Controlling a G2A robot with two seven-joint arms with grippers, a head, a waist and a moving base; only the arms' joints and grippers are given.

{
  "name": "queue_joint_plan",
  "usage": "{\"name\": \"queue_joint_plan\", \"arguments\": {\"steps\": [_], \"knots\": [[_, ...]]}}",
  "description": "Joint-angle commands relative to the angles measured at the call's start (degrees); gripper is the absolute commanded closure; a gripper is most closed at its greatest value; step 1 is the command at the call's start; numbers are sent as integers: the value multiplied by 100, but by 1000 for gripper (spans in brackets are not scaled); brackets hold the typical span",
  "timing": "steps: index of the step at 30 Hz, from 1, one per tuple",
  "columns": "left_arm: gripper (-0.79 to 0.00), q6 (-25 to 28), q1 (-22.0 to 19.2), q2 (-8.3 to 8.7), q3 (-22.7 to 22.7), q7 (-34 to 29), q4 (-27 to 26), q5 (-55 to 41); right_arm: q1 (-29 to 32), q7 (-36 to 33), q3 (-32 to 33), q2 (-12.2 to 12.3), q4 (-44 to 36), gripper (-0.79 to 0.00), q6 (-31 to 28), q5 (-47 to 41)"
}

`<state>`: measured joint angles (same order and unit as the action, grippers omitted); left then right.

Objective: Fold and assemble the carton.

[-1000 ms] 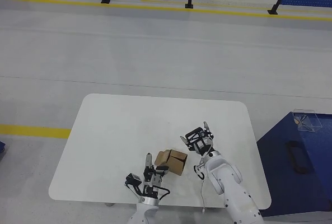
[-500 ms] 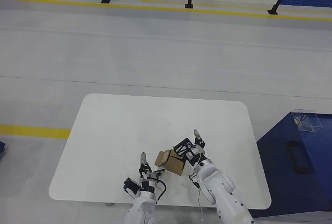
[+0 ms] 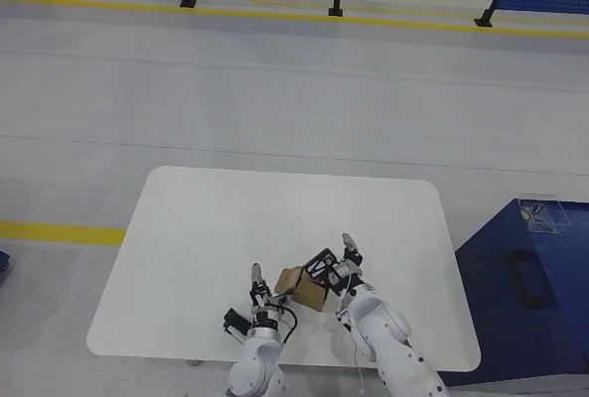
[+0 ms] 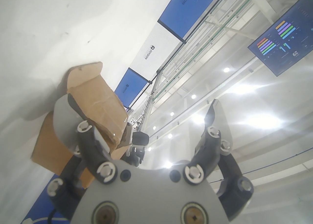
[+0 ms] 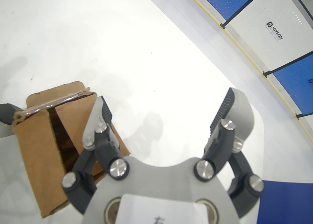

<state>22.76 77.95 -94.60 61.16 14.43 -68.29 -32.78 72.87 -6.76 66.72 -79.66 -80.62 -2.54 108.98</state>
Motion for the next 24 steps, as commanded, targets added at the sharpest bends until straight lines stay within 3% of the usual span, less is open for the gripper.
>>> {"name": "queue_joint_plan", "arguments": {"steps": [1, 10, 16, 24], "knots": [[-785, 172, -4, -6, 10, 66, -2, 146, 3, 56, -10, 3, -1, -785, -34, 15], [-785, 873, -12, -36, 47, 222, -76, 715, 37, 232, 8, 21, -36, -785, -165, -2], [-785, 1363, 119, -40, 28, -108, -200, 894, 72, 294, 38, 35, -96, -785, -217, -26], [-785, 1448, 250, -35, 4, -405, -211, 1114, 90, 368, 80, 51, -169, -785, -220, -19]]}}
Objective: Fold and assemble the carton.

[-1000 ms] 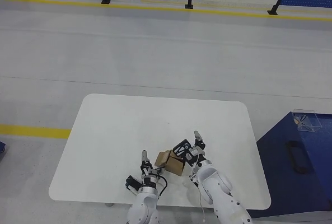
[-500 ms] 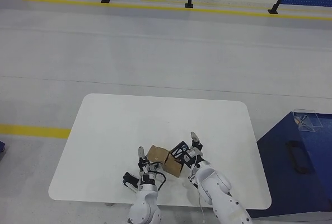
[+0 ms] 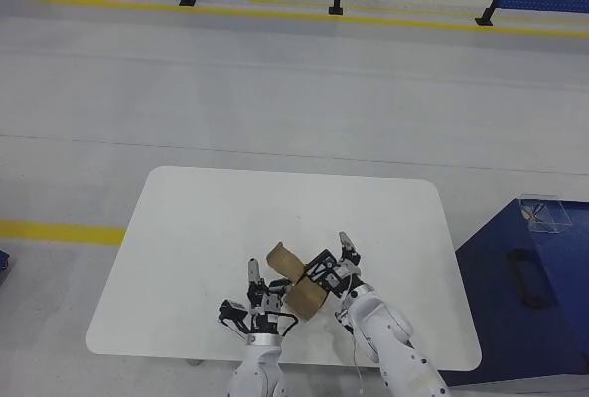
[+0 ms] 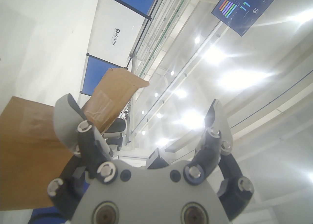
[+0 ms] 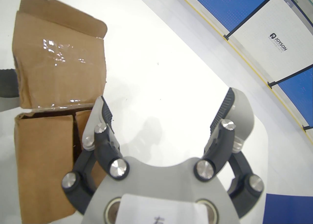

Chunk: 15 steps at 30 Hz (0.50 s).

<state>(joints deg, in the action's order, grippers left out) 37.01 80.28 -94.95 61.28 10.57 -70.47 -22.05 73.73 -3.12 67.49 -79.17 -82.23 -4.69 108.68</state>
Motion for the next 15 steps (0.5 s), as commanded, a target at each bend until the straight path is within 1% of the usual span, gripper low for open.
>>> {"name": "queue_joint_plan", "arguments": {"steps": [1, 9, 15], "knots": [[-785, 60, 33, 0, -8, -45, 13, 92, 9, 23, 7, 6, -19, -785, -14, 18], [-785, 333, 76, -4, 11, 5, 203, 559, 73, 111, 28, 33, -105, -785, -106, 96], [-785, 182, 129, -14, 61, 113, 158, 576, 121, 215, 133, 41, -261, -785, 57, -49]]}}
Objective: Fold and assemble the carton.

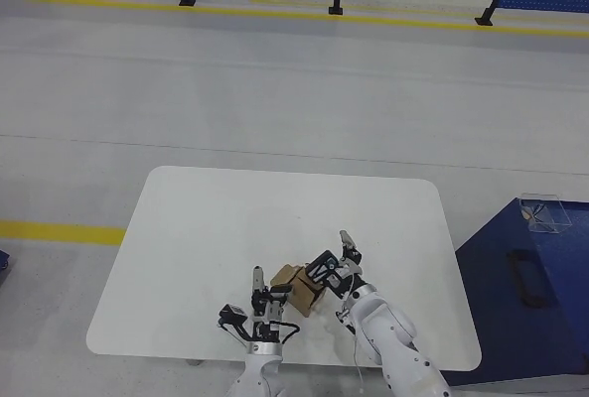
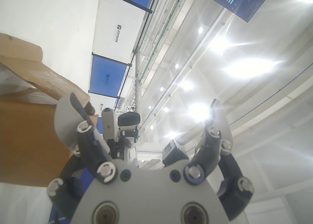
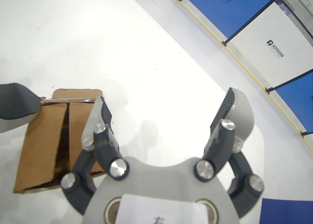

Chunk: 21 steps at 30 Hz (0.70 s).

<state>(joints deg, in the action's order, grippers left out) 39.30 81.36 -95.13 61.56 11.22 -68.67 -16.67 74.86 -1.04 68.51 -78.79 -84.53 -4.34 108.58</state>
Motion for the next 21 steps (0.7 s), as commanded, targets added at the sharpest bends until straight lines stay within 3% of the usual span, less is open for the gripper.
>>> {"name": "queue_joint_plan", "arguments": {"steps": [1, 3, 8, 11, 17, 21], "knots": [[-785, -123, 45, 7, 63, 134, -51, 84, 16, 22, 69, 6, -68, -785, 56, -62], [-785, -371, 104, 11, 75, 191, -162, 134, 43, 39, 146, 16, -125, -785, 76, -135], [-785, -320, 497, 41, 50, 256, -599, 572, 86, 5, 343, 48, -181, -785, 74, -207], [-785, -689, 645, 41, -34, 295, -722, 721, 92, -6, 438, 60, -174, -785, 74, -280], [-785, -1383, 613, 2, -313, 280, -720, 955, 122, -16, 541, 80, -205, -785, 43, -360], [-785, -1293, 331, -44, -460, 25, -449, 828, 162, -7, 611, 86, -245, -785, 79, -496]]}}
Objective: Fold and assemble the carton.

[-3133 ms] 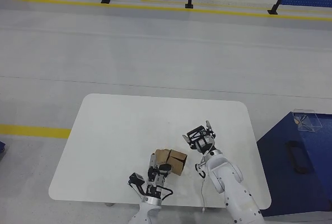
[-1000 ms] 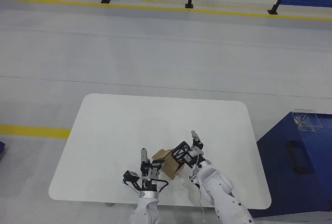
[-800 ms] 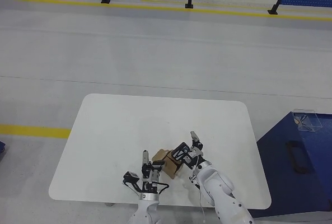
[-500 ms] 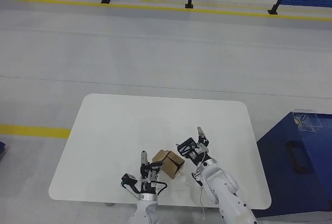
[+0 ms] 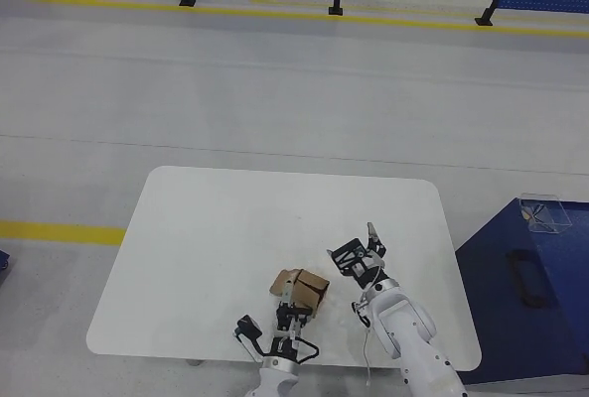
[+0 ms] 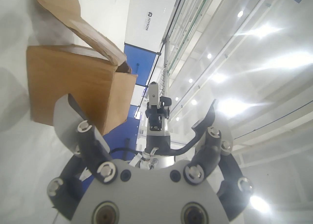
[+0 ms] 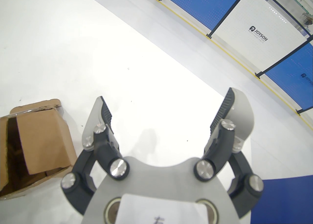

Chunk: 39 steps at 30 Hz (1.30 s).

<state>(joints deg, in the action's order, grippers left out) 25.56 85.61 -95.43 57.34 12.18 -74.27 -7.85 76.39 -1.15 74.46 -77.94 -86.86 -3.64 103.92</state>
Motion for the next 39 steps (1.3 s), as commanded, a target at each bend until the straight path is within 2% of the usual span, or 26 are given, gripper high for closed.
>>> {"name": "queue_joint_plan", "arguments": {"steps": [1, 6, 9, 13, 18, 25, 30, 34, 39], "knots": [[-785, 90, -207, -37, -92, -141, 233, -128, 23, 8, 34, 2, -29, -785, 29, -67], [-785, 419, -850, -180, -277, -102, 967, -415, 45, -12, 73, 0, -64, -785, 24, -232], [-785, 576, -1035, -248, -365, -93, 1260, -554, 45, -12, 73, 0, -64, -785, 24, -232], [-785, 761, -819, -231, -331, -190, 1173, -592, 92, 15, 86, 5, -113, -785, -50, -323], [-785, 821, -211, -77, -41, -597, 444, -649, 75, -162, -151, -17, 9, -785, 101, -34], [-785, 821, -211, -77, -41, -597, 444, -649, -212, -349, -566, -76, 453, -785, 341, 460], [-785, 707, -146, -103, -23, -408, 246, -1416, -396, -378, -753, -120, 741, -785, 477, 601], [-785, 851, -274, -123, -135, 202, 402, -2084, -454, -363, -807, -140, 809, -785, 506, 581], [-785, 1110, -599, -170, -383, 827, 878, -2153, -468, -342, -834, -147, 794, -785, 466, 584]]}}
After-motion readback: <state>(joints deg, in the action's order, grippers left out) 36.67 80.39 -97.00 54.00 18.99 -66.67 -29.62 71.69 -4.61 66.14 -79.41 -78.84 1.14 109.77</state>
